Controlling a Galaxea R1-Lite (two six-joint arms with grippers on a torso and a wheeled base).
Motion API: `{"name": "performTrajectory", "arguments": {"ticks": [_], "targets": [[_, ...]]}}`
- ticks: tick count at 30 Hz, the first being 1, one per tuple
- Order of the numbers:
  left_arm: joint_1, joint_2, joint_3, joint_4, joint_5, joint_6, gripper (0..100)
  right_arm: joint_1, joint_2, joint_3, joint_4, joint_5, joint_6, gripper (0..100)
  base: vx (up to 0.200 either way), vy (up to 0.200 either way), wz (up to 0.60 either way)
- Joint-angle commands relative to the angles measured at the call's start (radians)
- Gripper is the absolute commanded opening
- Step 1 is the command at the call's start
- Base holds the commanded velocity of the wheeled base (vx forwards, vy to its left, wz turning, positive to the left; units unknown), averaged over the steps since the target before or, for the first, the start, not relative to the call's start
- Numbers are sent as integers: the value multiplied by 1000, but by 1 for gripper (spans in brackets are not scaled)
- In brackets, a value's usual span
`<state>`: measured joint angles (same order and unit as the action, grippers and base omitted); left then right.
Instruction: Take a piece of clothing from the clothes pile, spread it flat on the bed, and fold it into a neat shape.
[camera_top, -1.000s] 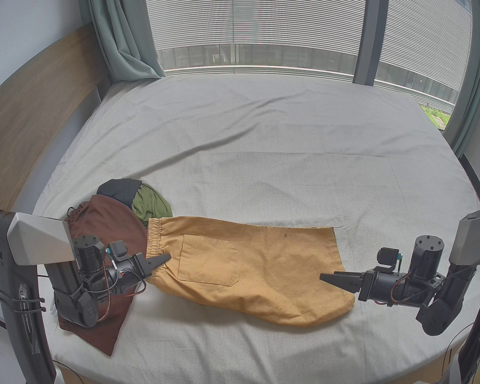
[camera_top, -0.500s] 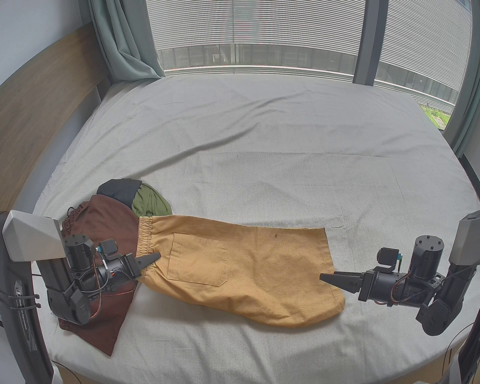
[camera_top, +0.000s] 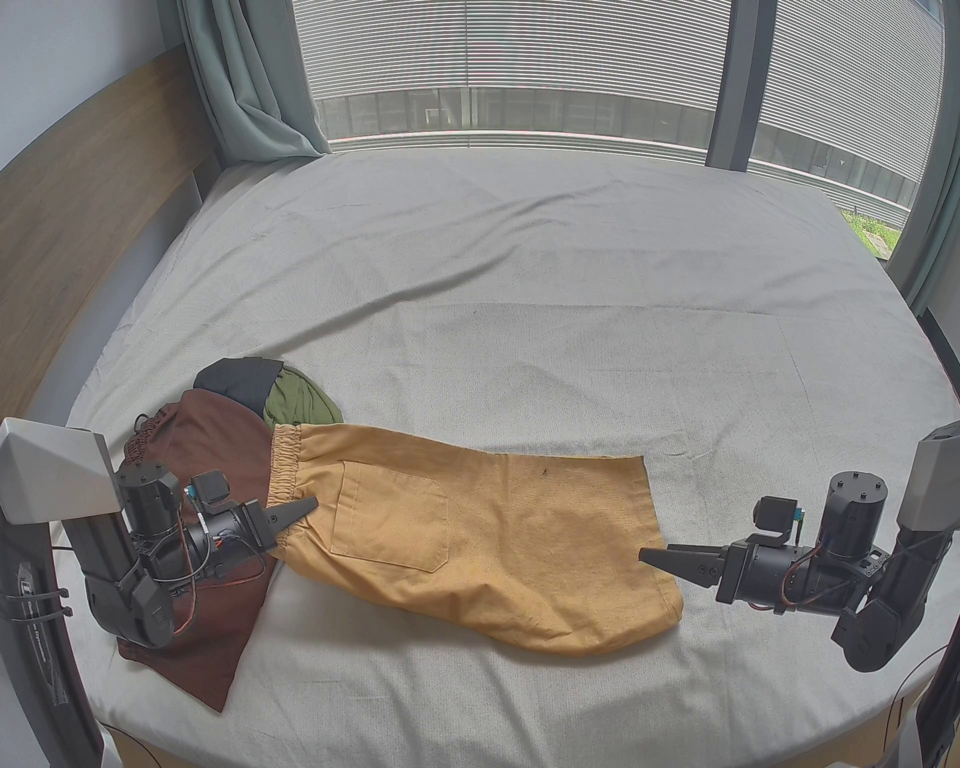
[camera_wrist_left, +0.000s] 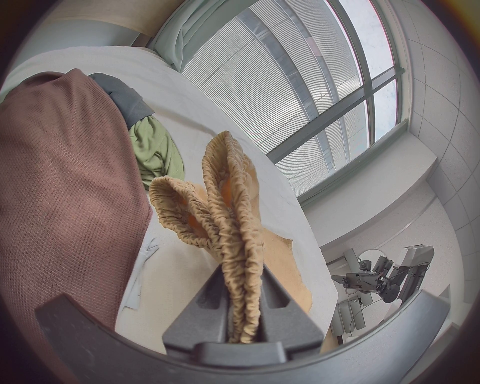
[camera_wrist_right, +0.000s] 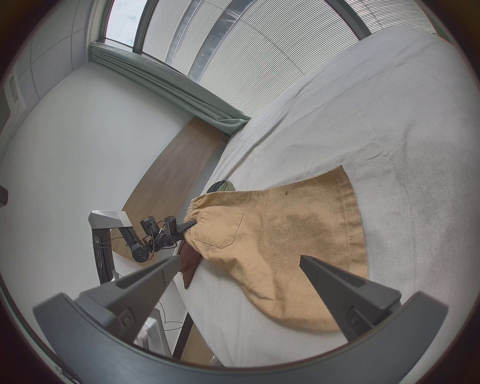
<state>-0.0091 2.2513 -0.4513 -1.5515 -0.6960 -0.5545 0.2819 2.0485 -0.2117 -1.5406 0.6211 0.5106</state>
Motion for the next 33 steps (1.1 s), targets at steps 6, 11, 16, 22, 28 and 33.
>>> {"name": "performTrajectory", "arguments": {"ticks": [6, 11, 16, 22, 28, 33], "targets": [[-77, -79, 22, 1, 16, -1, 0, 6, 1, 2, -1, -1, 0, 100, 0, 0, 0], [-101, -84, 17, -1, 41, 2, 0, 8, -4, 2, -1, -1, 0, 100, 0, 0, 0], [-114, -87, 6, -1, 55, 1, 0, 6, -7, 2, -1, -1, 0, 100, 0, 0, 0], [-161, -91, -17, 1, 89, -5, 0, 6, -10, 0, -1, -1, 0, 100, 0, 0, 0], [-198, -87, -37, 1, 102, -9, 0, 5, -13, 0, -1, -1, 0, 100, 0, 0, 0], [-226, -82, -58, 1, 127, -12, 0, 5, -13, 0, -1, -1, 0, 100, 0, 0, 0]]}}
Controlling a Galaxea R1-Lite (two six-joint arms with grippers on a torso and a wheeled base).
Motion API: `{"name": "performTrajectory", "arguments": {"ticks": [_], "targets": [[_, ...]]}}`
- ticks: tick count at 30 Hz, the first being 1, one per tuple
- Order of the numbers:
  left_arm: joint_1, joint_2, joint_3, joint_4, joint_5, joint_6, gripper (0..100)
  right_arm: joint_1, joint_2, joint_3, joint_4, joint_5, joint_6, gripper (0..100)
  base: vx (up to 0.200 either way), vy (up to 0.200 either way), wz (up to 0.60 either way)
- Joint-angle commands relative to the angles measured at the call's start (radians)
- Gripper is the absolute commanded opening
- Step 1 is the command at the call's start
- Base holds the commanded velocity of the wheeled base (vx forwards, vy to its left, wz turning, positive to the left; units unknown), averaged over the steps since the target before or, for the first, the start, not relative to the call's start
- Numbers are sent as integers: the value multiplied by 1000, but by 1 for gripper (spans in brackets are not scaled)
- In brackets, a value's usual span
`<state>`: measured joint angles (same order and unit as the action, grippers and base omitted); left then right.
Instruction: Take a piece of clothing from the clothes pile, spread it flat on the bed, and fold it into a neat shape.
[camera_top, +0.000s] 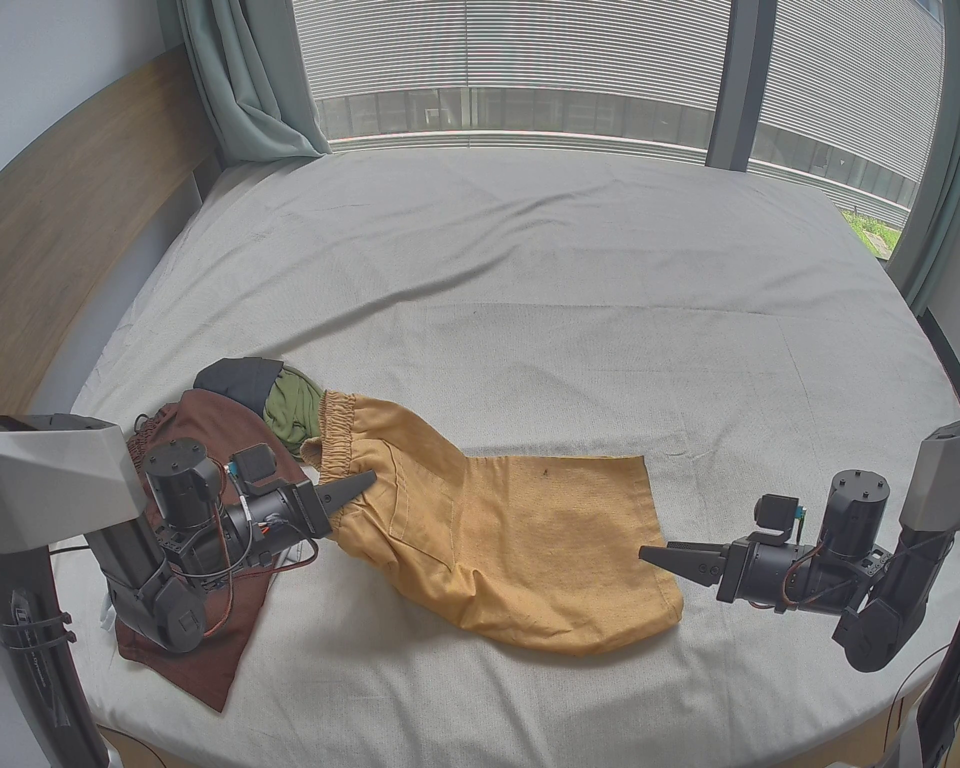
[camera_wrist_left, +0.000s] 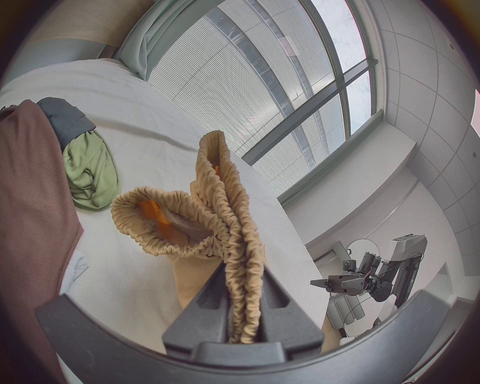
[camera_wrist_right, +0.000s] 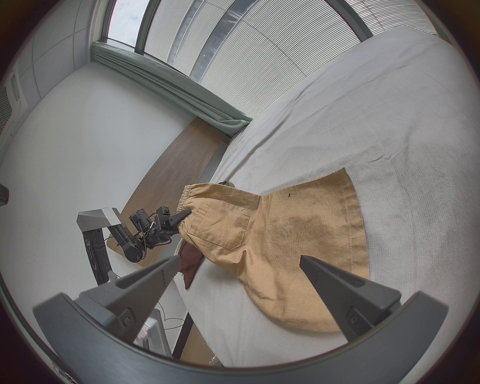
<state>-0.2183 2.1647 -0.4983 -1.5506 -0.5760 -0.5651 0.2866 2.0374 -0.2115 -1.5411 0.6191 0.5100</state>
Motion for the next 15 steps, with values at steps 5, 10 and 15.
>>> {"name": "performTrajectory", "arguments": {"ticks": [5, 10, 15], "targets": [[-41, 6, -20, 0, 8, -1, 0, 0, -3, -2, -1, 1, 1, 100, 0, 0, 0], [-58, 7, -25, 1, 8, -2, 0, 0, -3, -2, -1, 1, 1, 100, 0, 0, 0], [-85, 20, -51, 1, 27, -10, 0, 0, -3, -2, -1, 1, 1, 100, 0, 0, 0]]}}
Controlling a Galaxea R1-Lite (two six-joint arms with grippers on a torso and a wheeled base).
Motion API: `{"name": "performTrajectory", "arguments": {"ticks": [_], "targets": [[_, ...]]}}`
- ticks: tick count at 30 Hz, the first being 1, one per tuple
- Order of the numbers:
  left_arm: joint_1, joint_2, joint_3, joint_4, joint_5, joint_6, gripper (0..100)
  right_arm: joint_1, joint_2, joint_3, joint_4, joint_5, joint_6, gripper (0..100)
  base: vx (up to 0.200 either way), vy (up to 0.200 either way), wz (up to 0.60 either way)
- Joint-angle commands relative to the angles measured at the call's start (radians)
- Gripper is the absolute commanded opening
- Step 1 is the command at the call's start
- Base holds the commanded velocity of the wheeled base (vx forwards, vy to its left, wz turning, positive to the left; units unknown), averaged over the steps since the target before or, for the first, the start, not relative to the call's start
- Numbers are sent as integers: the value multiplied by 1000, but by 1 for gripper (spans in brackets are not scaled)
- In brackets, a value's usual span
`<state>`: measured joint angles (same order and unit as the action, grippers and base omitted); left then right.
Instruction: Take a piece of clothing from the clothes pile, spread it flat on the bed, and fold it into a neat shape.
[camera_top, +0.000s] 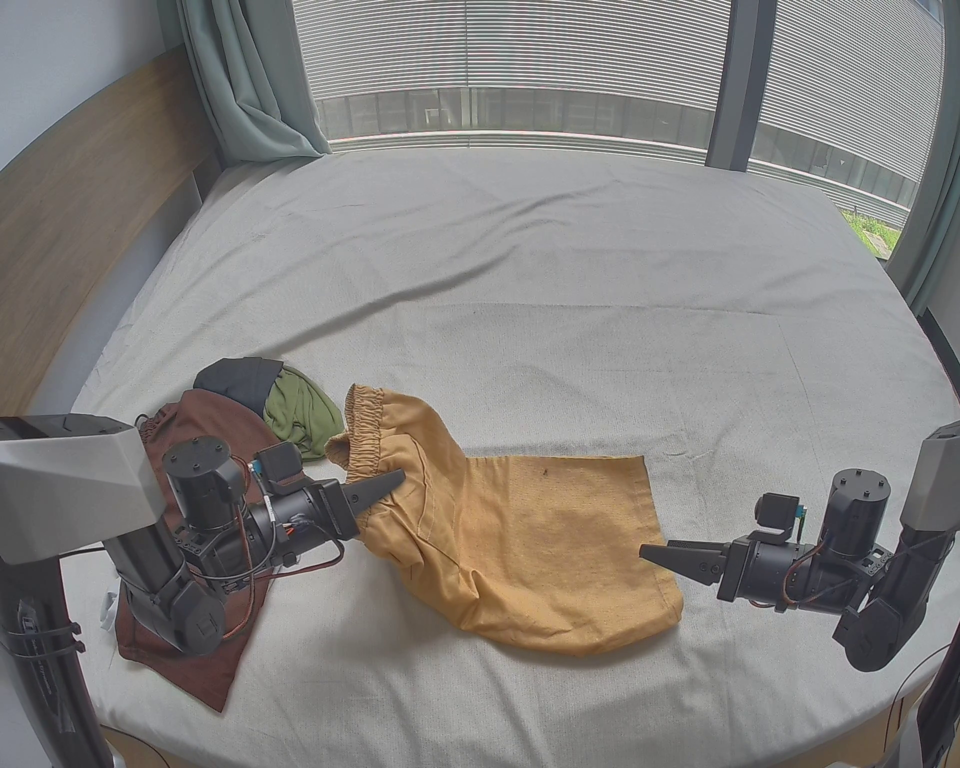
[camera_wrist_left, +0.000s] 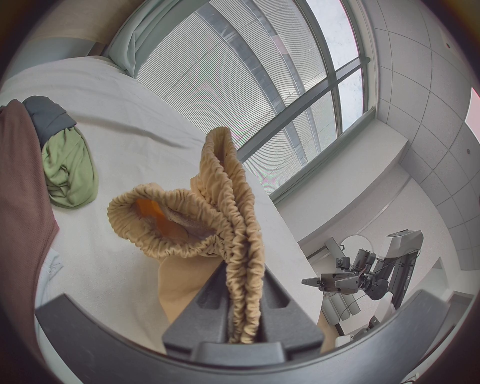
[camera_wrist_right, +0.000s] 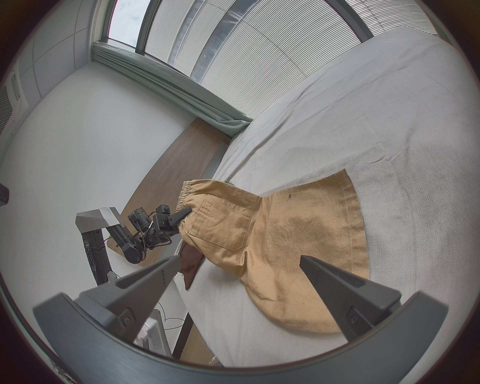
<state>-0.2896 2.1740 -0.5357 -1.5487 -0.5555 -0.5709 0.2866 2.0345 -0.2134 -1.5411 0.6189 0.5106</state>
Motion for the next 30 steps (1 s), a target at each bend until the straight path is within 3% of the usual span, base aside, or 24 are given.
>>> {"name": "performTrajectory", "arguments": {"ticks": [1, 30], "targets": [[-14, 10, -13, -1, 6, -4, 0, 0, 0, 0, -1, 1, 0, 100, 0, 0, 0], [-163, 95, -142, 1, 57, -92, 0, -12, 0, -11, -2, 1, 0, 100, 0, 0, 0]]}}
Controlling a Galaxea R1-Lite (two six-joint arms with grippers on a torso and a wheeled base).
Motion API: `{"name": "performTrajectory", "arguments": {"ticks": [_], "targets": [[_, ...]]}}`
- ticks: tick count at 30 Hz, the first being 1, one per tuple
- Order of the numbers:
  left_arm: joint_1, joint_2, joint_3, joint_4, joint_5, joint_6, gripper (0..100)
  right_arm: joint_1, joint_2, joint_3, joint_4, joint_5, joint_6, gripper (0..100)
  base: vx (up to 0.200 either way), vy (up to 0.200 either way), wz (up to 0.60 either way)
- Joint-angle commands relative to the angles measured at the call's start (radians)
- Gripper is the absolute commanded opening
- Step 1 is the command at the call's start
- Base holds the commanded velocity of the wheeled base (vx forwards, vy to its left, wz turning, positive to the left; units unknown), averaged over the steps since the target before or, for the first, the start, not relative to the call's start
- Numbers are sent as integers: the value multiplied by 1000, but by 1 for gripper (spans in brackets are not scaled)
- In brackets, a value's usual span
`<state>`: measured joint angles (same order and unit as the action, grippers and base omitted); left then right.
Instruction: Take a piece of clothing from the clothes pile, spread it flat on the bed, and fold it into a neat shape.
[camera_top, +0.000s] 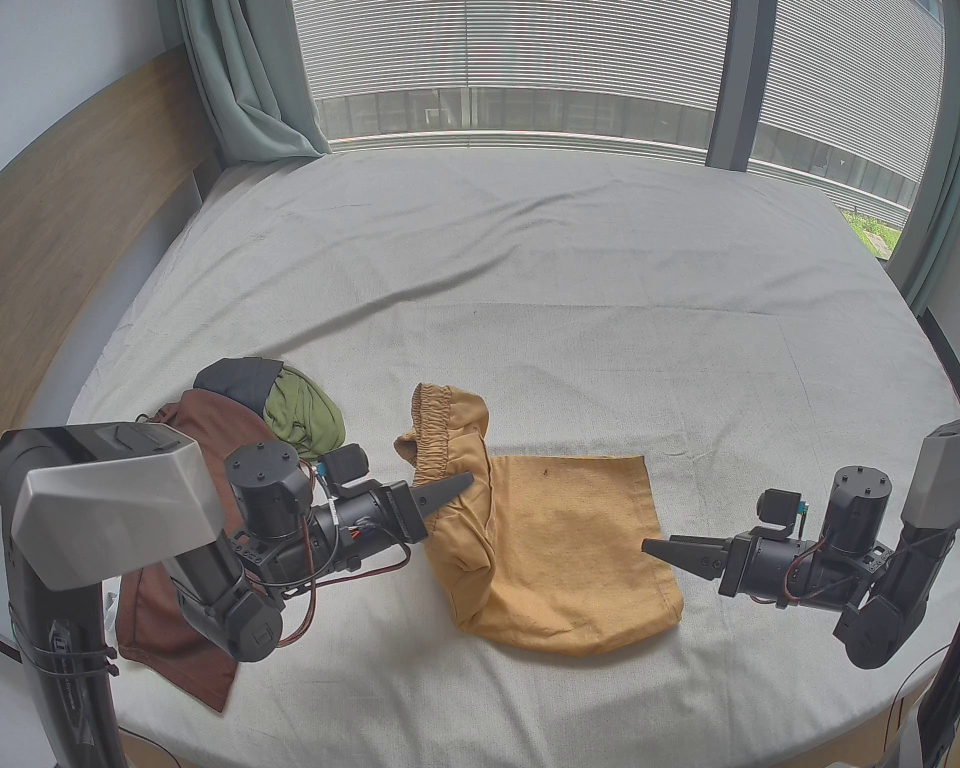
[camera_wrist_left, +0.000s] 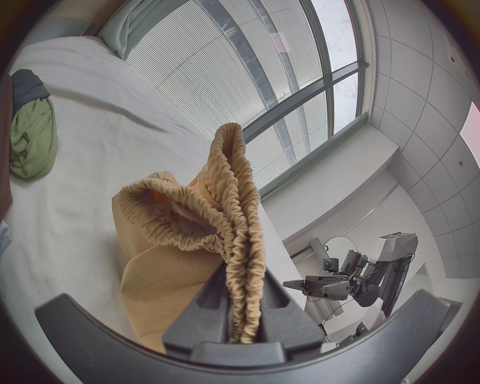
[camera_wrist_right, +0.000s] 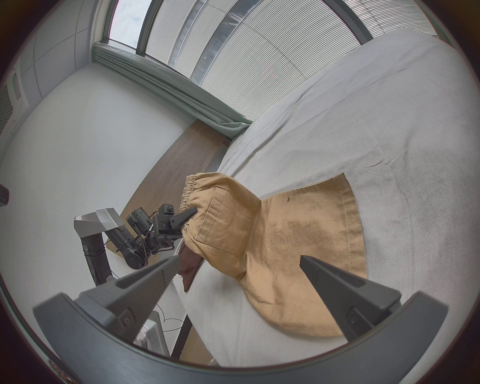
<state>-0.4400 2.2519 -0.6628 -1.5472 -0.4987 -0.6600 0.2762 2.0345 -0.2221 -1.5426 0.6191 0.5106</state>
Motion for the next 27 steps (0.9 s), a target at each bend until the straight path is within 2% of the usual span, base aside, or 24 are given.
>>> {"name": "performTrajectory", "arguments": {"ticks": [1, 16, 27], "targets": [[-28, 23, -35, -1, 0, -21, 0, -6, 0, -5, -1, 1, 0, 100, 0, 0, 0], [-135, 149, -190, 15, 6, -64, 0, -64, 0, -42, -1, 1, 0, 100, 0, 0, 0], [-181, 216, -215, 29, 28, -75, 0, -80, -23, -48, 1, 4, 3, 100, 0, 0, 0]]}}
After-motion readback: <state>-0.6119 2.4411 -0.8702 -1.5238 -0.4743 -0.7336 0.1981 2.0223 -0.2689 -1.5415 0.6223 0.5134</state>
